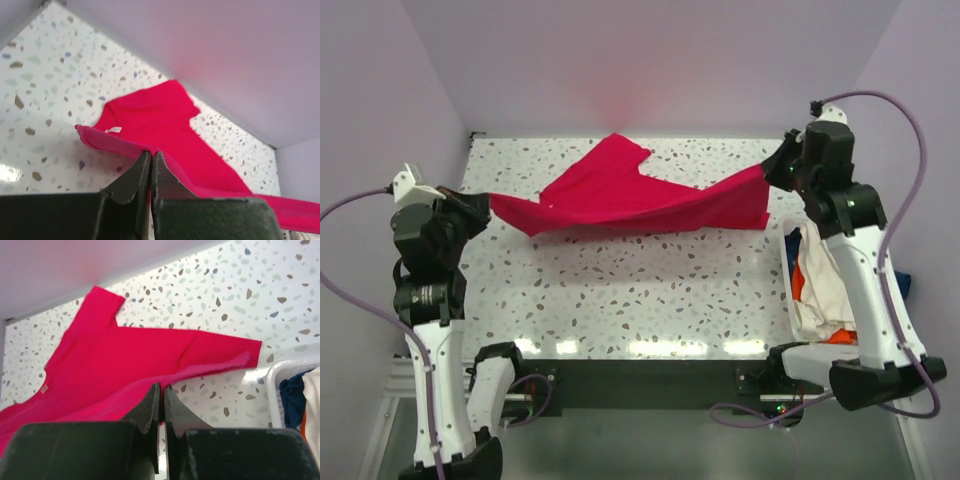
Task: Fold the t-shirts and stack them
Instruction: Flatten the tshirt out
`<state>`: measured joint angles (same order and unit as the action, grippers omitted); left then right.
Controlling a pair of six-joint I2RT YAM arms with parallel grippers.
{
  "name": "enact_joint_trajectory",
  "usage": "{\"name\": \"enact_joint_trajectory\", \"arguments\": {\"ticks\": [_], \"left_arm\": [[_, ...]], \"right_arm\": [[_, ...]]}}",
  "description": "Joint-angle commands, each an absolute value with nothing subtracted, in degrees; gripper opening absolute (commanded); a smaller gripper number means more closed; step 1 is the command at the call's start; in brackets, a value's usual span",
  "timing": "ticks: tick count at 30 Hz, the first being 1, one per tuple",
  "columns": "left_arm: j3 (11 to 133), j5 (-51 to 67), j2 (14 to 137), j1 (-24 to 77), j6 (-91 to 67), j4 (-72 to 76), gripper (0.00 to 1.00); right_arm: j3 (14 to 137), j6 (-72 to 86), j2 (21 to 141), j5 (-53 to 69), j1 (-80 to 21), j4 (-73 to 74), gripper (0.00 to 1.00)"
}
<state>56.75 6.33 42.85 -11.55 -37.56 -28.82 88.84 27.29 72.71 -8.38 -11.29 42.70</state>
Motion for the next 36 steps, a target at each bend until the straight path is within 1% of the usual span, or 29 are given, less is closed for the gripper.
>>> {"name": "enact_joint_trajectory", "arguments": {"ticks": [1, 3, 6, 10, 13, 15, 16, 17, 18, 19, 20, 21, 22, 23, 24, 25, 26, 27, 28, 29, 30, 31, 32, 34, 36], "left_arm": [[66.2, 7.0, 38.1, -12.0, -39.1, -31.3, 0.00], [71.9, 6.8, 37.2, -12.0, -39.5, -32.6, 0.00], [78.5, 6.0, 38.6, -12.0, -40.2, -32.4, 0.00], [77.0, 6.5, 39.8, -12.0, -43.4, -22.3, 0.00], [75.0, 9.5, 45.7, -12.0, -45.1, -13.4, 0.00], [74.0, 11.6, 53.0, -12.0, -45.8, -6.8, 0.00], [74.0, 14.6, 55.9, -12.0, -45.7, -4.3, 0.00], [74.2, 15.9, 62.1, -12.0, -45.9, -2.4, 0.00], [74.7, 17.0, 65.2, -11.9, -46.6, 2.1, 0.00], [75.1, 19.3, 68.3, -11.9, -46.7, 4.5, 0.00], [76.1, 20.2, 74.7, -11.5, -46.8, 6.4, 0.00], [79.9, 20.7, 78.3, -11.2, -46.6, 8.2, 0.00], [82.6, 22.7, 82.0, -11.1, -46.3, 8.9, 0.00], [85.7, 23.7, 89.5, -10.9, -46.2, 9.2, 0.00], [93.6, 24.6, 93.3, -10.7, -46.6, 8.7, 0.00], [98.0, 26.7, 96.8, -10.7, -47.0, 8.4, 0.00], [102.2, 27.6, 102.7, -10.6, -47.5, 8.3, 0.00], [111.9, 28.1, 105.3, -10.7, -48.2, 6.8, 0.00], [117.1, 28.6, 107.5, -10.6, -48.2, 5.5, 0.00], [127.9, 28.8, 111.3, -10.8, -47.9, 2.9, 0.00], [132.8, 29.0, 112.9, -10.8, -47.8, 1.9, 0.00], [137.2, 29.0, 114.1, -11.2, -48.2, 1.7, 0.00], [141.5, 29.2, 114.3, -11.9, -48.6, 3.2, 0.00], [139.9, 28.7, 112.0, -12.6, -49.8, 7.4, 0.00], [134.4, 27.7, 106.8, -13.5, -49.3, 11.6, 0.00]], "right_arm": [[91.8, 27.2, 66.5, -9.5, -11.1, 48.2, 0.00], [94.2, 27.3, 63.7, -10.1, -11.2, 50.1, 0.00], [99.4, 27.5, 63.8, -10.5, -11.1, 52.0, 0.00], [105.4, 27.4, 68.9, -9.8, -11.1, 51.7, 0.00], [108.4, 27.5, 75.2, -9.8, -11.1, 48.1, 0.00], [109.9, 27.9, 81.1, -9.3, -11.1, 44.3, 0.00], [110.2, 28.6, 83.5, -7.9, -11.1, 40.8, 0.00], [110.7, 28.8, 85.7, -7.0, -11.1, 39.5, 0.00], [112.9, 28.9, 88.0, -6.1, -11.1, 38.3, 0.00], [114.3, 28.8, 93.4, -5.3, -11.1, 37.2, 0.00], [115.7, 29.0, 95.9, -3.9, -11.1, 35.0, 0.00], [119.7, 29.2, 98.8, -3.3, -11.0, 33.8, 0.00], [122.5, 29.4, 104.6, -2.3, -11.1, 32.6, 0.00], [126.2, 29.6, 108.4, -0.8, -11.0, 32.6, 0.00], [135.6, 29.8, 111.9, -0.2, -11.0, 33.1, 0.00], [141.3, 30.1, 119.4, -0.1, -11.0, 34.7, 0.00], [147.1, 30.5, 122.5, -0.1, -11.0, 35.2, 0.00], [156.1, 30.8, 124.7, 2.3, -11.0, 35.0, 0.00], [158.2, 32.1, 125.8, 2.9, -11.0, 32.0, 0.00], [158.0, 32.6, 124.5, 3.3, -11.0, 29.4, 0.00], [152.4, 33.1, 121.7, 3.3, -11.0, 25.7, 0.00], [148.0, 33.8, 118.7, 2.7, -11.0, 17.2, 0.00], [139.9, 33.9, 112.5, 1.7, -10.9, 13.2, 0.00], [137.5, 33.4, 109.3, 0.2, -11.0, 9.3, 0.00], [140.7, 32.7, 108.9, -1.2, -10.9, 10.5, 0.00]]}}
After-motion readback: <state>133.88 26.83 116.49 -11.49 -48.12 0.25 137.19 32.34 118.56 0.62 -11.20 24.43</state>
